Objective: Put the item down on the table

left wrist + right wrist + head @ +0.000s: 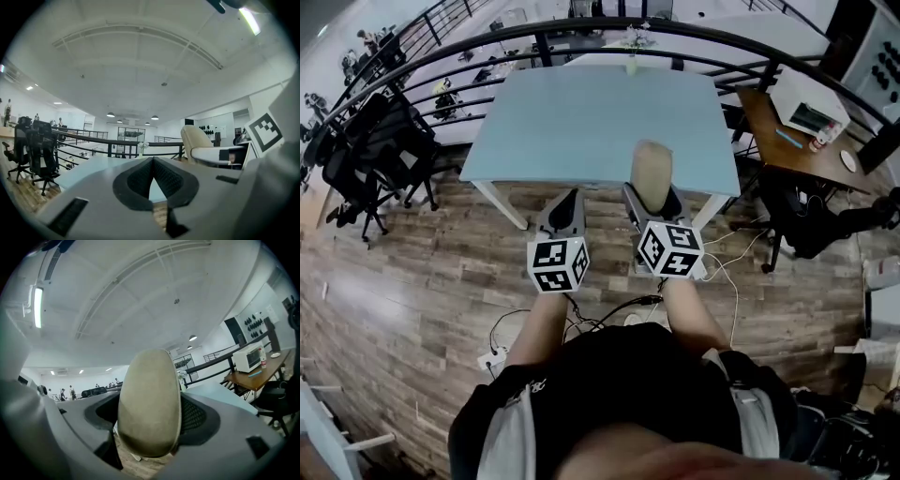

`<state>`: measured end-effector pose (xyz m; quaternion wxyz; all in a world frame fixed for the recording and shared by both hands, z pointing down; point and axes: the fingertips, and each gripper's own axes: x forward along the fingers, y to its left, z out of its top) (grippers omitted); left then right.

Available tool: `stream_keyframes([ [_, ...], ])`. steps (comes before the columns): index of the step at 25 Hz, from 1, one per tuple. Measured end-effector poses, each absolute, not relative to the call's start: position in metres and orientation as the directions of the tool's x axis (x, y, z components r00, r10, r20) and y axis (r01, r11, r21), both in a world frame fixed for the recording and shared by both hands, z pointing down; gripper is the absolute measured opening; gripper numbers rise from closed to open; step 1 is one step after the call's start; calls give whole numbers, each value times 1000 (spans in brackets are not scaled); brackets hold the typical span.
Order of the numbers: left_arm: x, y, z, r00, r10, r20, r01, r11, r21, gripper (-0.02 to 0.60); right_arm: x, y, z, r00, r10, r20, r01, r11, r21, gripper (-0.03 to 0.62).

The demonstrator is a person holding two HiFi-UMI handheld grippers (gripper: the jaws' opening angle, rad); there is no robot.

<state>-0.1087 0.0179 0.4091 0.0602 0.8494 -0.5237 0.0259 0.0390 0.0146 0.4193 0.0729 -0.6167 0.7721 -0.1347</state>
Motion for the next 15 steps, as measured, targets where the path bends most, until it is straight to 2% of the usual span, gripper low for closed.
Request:
stream_keyframes([
  [15, -139, 23, 415, 492, -864, 106, -871, -486, 79, 9, 10, 24, 417, -192, -980, 42, -940, 172, -294, 376],
])
